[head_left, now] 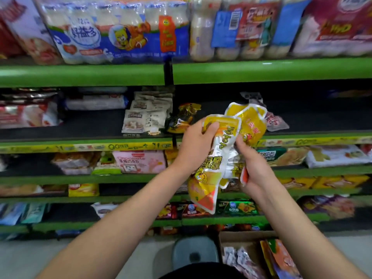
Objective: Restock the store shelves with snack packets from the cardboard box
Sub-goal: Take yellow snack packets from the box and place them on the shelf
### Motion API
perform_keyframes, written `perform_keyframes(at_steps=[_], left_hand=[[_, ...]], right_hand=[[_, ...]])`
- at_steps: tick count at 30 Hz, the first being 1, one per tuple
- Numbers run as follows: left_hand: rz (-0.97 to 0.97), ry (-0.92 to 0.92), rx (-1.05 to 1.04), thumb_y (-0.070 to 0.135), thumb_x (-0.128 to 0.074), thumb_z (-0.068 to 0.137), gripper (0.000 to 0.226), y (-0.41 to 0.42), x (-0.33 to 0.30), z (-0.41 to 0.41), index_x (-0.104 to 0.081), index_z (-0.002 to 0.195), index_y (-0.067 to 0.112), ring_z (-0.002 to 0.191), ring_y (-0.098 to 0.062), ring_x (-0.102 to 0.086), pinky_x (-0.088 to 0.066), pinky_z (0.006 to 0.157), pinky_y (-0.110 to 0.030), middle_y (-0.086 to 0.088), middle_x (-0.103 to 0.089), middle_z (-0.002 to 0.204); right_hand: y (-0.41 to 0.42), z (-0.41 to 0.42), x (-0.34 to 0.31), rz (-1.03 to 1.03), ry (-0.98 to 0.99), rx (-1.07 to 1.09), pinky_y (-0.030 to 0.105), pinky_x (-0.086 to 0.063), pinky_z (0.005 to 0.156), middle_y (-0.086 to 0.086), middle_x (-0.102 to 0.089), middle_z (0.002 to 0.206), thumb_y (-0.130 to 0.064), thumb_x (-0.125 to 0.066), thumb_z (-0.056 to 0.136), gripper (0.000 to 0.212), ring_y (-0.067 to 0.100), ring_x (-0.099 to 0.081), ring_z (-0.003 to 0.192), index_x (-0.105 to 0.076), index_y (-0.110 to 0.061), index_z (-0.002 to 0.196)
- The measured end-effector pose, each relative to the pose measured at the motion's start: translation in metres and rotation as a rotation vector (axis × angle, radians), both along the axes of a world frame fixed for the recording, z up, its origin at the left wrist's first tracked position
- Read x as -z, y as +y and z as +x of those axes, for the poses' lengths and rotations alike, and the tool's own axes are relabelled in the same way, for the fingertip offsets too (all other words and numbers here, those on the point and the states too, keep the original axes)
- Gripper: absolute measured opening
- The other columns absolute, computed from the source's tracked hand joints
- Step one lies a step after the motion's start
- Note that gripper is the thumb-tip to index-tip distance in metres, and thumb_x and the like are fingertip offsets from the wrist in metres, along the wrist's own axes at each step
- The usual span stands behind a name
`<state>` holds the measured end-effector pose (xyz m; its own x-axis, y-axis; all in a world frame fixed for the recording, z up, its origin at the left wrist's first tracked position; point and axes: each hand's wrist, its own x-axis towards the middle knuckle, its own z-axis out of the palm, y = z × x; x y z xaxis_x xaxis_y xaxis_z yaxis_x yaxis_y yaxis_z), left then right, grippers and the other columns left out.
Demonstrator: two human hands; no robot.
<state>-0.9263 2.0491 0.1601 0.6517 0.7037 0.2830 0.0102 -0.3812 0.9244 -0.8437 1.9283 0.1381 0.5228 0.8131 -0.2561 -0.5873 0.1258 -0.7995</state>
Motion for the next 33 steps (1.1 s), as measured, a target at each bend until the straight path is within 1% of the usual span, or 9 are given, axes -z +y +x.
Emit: perform_keyframes(at_steps=[3, 8, 11, 15, 18, 21, 26, 30, 33], left_hand=[[0.007, 0.030, -0.113, 0.032, -0.053, 0.103, 0.029, -0.010, 0.009, 0.003, -0.063, 0.077, 0.023, 0.069, -0.005, -0.059, -0.048, 0.067, -0.027, 0.010, -0.067, 0.073], [-0.045, 0.094, -0.347, 0.037, -0.055, 0.099, 0.039, -0.007, 0.019, 0.002, -0.059, 0.072, 0.009, 0.069, -0.016, -0.054, -0.046, 0.069, -0.043, -0.012, -0.064, 0.075], [-0.019, 0.112, -0.427, 0.033, -0.052, 0.102, 0.034, -0.004, 0.019, 0.002, -0.053, 0.069, 0.024, 0.066, -0.011, -0.051, -0.041, 0.066, -0.034, 0.007, -0.058, 0.071], [0.053, 0.110, -0.371, 0.029, -0.042, 0.106, 0.022, -0.018, 0.022, 0.014, -0.059, 0.099, 0.017, 0.083, 0.000, -0.058, -0.043, 0.072, -0.028, 0.005, -0.065, 0.090], [0.057, 0.017, -0.332, 0.020, -0.042, 0.106, 0.021, -0.026, 0.017, 0.020, -0.052, 0.091, 0.030, 0.072, 0.013, -0.054, -0.041, 0.062, -0.008, 0.014, -0.057, 0.078], [-0.084, 0.012, -0.205, 0.017, -0.044, 0.104, 0.027, -0.021, 0.011, 0.022, -0.053, 0.090, 0.038, 0.070, 0.018, -0.055, -0.041, 0.063, -0.001, 0.016, -0.060, 0.083], [-0.238, 0.184, -0.024, 0.029, -0.063, 0.097, 0.018, 0.001, -0.005, 0.007, -0.075, 0.091, 0.017, 0.076, -0.007, -0.066, -0.049, 0.069, -0.019, 0.006, -0.074, 0.086], [-0.150, 0.046, 0.003, 0.010, -0.074, 0.087, 0.015, 0.027, -0.033, -0.007, -0.072, 0.088, 0.025, 0.066, -0.001, -0.064, -0.049, 0.062, -0.013, 0.011, -0.072, 0.070], [-0.037, 0.314, 0.206, 0.011, -0.081, 0.081, 0.011, 0.035, -0.046, -0.007, -0.072, 0.086, 0.015, 0.066, -0.012, -0.066, -0.050, 0.059, -0.018, 0.001, -0.075, 0.072]], right_hand=[[-0.005, 0.004, 0.005, -0.003, -0.007, -0.026, 0.047, -0.060, 0.080, 0.015, -0.069, 0.125, -0.045, -0.065, 0.082, 0.062, 0.035, -0.068, 0.112, -0.060, -0.011, 0.134], [-0.015, 0.012, 0.014, -0.011, -0.030, -0.025, 0.050, -0.056, 0.092, 0.009, -0.069, 0.126, -0.044, -0.067, 0.083, 0.061, 0.031, -0.067, 0.116, -0.058, -0.015, 0.136], [-0.016, 0.016, 0.015, -0.020, -0.072, -0.017, 0.049, -0.056, 0.091, 0.007, -0.071, 0.123, -0.041, -0.072, 0.081, 0.057, 0.030, -0.069, 0.112, -0.061, -0.017, 0.131], [-0.011, 0.016, 0.018, -0.023, -0.211, -0.030, 0.039, -0.061, 0.072, 0.009, -0.077, 0.107, -0.027, -0.083, 0.074, 0.040, 0.029, -0.075, 0.095, -0.073, -0.019, 0.112], [-0.010, 0.021, 0.018, -0.007, -0.203, -0.003, 0.040, -0.061, 0.068, 0.013, -0.077, 0.105, -0.014, -0.083, 0.075, 0.030, 0.033, -0.075, 0.092, -0.077, -0.021, 0.104], [-0.011, 0.030, 0.016, -0.048, -0.127, 0.030, 0.044, -0.061, 0.065, 0.016, -0.076, 0.102, -0.014, -0.085, 0.063, 0.031, 0.035, -0.075, 0.089, -0.079, -0.015, 0.093], [-0.013, 0.044, 0.011, -0.087, -0.178, 0.065, 0.047, -0.060, 0.066, 0.014, -0.077, 0.099, -0.012, -0.089, 0.055, 0.043, 0.034, -0.075, 0.087, -0.078, -0.011, 0.097], [-0.016, 0.053, 0.003, -0.070, -0.498, 0.054, 0.038, -0.057, 0.083, 0.003, -0.079, 0.094, -0.007, -0.087, 0.066, 0.035, 0.022, -0.076, 0.091, -0.078, -0.036, 0.084], [-0.014, 0.054, -0.001, -0.044, -0.619, -0.036, 0.025, -0.058, 0.077, 0.000, -0.079, 0.095, -0.002, -0.085, 0.071, 0.039, 0.017, -0.075, 0.091, -0.078, -0.036, 0.089]])
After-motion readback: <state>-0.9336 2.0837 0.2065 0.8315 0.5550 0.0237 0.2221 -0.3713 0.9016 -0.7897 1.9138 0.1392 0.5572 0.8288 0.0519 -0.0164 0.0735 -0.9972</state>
